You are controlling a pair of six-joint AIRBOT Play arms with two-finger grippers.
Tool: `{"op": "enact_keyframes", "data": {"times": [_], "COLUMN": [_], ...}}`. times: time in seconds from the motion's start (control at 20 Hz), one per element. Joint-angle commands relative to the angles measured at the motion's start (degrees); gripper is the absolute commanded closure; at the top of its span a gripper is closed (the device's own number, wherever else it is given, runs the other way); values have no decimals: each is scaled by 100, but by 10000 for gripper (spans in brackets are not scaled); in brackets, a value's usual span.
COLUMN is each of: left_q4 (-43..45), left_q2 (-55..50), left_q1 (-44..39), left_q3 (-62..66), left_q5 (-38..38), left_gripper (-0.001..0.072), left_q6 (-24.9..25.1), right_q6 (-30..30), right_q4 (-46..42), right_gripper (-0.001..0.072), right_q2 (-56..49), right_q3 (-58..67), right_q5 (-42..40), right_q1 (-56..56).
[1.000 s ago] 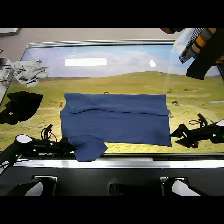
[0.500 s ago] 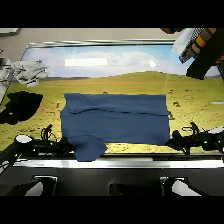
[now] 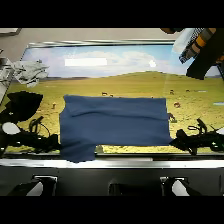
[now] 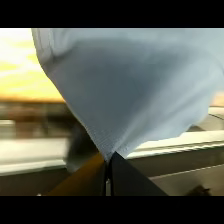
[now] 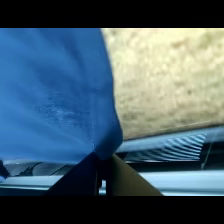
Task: Fold the clothes and pants, and hang the long-sleeved shirts on hangers.
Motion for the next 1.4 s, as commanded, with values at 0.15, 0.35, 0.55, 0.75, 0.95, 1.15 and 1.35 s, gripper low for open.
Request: {"op": "enact_keyframes", "data": {"times": [0.15,0.35,0.55,0.75,0.95,1.15,1.35], "left_q4": [116,87,90,85,63,57,-227], "left_q2": [236,-1080,-2374,-3510,-4444,-5018,-5497], "left_q1": [-68,-422,-643,-837,-957,-946,-1003], "left_q3": [1233,2020,3174,4387,5455,6325,6570], "left_q5": [9,341,573,586,411,341,356], "left_gripper": [688,688,688,688,688,688,686], "left_q6": [-334,66,68,105,101,39,42], "right_q6": [111,-479,461,503,498,479,452], "right_q4": [575,815,-334,-190,-129,-24,24], "right_gripper": [686,686,685,685,685,684,682], "right_q2": [1191,374,-822,-1823,-2409,-2627,-2774], "right_q3": [79,573,1808,2745,3091,3108,3112], "right_q5": [149,-669,-1539,-1580,-1674,-1950,-2234], "right_q1": [2,831,1906,1906,1908,1943,2120]}}
